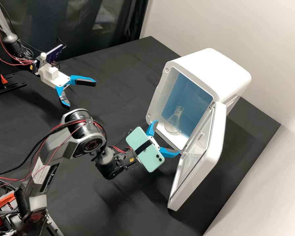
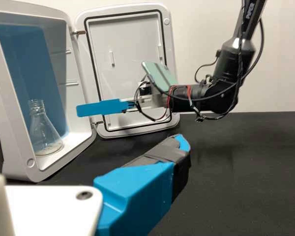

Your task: Place the flask in the incubator

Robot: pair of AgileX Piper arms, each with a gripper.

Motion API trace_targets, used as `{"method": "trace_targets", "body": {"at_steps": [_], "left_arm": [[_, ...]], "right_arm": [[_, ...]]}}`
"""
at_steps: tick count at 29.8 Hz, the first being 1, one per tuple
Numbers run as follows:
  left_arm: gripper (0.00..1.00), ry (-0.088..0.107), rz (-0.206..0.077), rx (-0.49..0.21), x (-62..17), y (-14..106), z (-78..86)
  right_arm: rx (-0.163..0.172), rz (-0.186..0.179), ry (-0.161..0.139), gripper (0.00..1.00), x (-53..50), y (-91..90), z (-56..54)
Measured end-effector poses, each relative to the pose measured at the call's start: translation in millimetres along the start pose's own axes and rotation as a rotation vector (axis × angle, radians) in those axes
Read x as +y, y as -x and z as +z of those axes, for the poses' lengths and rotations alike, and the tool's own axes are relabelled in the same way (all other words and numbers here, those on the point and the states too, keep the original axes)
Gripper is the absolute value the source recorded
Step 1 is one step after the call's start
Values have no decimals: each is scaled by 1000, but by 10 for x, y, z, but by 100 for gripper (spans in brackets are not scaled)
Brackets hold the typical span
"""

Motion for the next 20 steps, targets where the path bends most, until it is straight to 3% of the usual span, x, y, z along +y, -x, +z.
{"method": "trace_targets", "body": {"at_steps": [3,6,10,13,14,20], "left_arm": [[100,-29,8,-4,15,2,25],[100,-23,22,7,34,-3,41],[100,-59,36,29,40,18,79],[100,-57,45,27,43,14,112],[100,-68,54,53,44,31,140],[100,-53,72,81,63,79,173]], "right_arm": [[-12,-11,-18,100,16,95,17],[-7,-27,-30,100,11,131,6],[2,-44,-27,100,-4,131,-2],[3,-46,-26,100,-6,131,-3],[3,-46,-26,100,-6,131,-3],[3,-46,-26,100,-6,131,-3]]}}
